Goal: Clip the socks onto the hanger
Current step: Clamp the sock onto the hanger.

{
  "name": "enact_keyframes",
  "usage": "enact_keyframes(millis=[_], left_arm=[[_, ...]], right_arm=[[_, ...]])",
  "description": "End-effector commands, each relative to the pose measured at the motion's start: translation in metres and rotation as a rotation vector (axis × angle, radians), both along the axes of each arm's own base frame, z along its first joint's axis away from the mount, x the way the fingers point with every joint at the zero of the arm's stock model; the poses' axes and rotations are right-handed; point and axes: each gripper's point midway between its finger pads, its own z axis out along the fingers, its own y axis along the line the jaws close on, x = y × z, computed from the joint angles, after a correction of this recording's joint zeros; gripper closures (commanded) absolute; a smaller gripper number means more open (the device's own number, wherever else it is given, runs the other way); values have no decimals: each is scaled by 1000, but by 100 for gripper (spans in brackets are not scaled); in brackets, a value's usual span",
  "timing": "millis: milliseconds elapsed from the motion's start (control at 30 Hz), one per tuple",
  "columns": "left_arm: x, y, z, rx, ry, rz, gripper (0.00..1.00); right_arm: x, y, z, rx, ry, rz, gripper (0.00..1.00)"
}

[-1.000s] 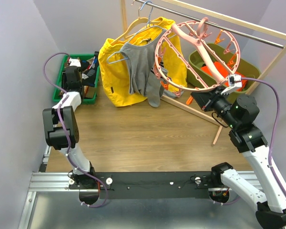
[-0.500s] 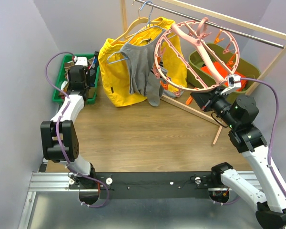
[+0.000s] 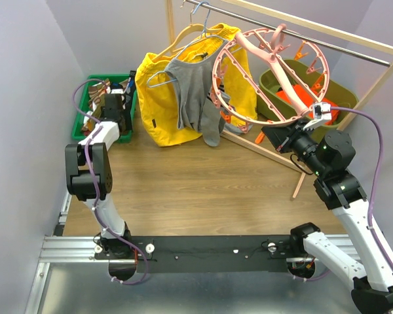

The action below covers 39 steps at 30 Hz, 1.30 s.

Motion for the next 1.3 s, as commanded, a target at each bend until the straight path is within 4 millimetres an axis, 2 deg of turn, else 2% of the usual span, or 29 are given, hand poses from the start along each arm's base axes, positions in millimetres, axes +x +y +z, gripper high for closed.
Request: enact_keyframes(millis=[0,67,133,267,367,400,433,733,767,800,867,933,1100,1200,1233,1267], left_arm=[[11,6,-6,-58,3,37,32],[14,7,-14,-61,17,41,32],[13,8,-25,-60,44,48,37],[13,7,-34,-72,52,52,44],[12,8,-36,-70,58,57,59],[12,9,-35,-70,57,63,69],[11,9,-28,-70,48,63,75],[5,12,34,-55,-61,80,80],[5,12,38,-59,-69,78,80],[6,11,41,-67,-75,68,87],[7,9,46,-85,-87,61,87],[8,7,51,-98,-97,51,99],[9,1,64,-135,-114,26,100],[5,-8,91,-175,-167,-4,100],[0,-12,109,-187,-205,-15,100],[-3,-16,117,-211,-225,-19,100]], right_arm=[[-3,3,-17,-19,49,24,96],[-3,4,-17,-16,50,26,96],[-3,4,-17,-16,49,26,96],[-3,3,-16,-16,47,23,96],[-3,3,-17,-16,50,24,96],[-3,3,-17,-18,49,24,96],[-3,3,-16,-18,49,24,96],[-3,4,-15,-13,45,27,96],[-4,4,-15,-12,44,29,96],[-4,4,-14,-12,41,27,96],[-4,3,-13,-13,40,26,96],[-5,3,-12,-13,37,27,96],[-6,2,-10,-14,33,24,96],[-5,3,-11,-15,32,28,96],[-5,3,-10,-13,31,26,96],[-5,4,-10,-12,30,29,96]])
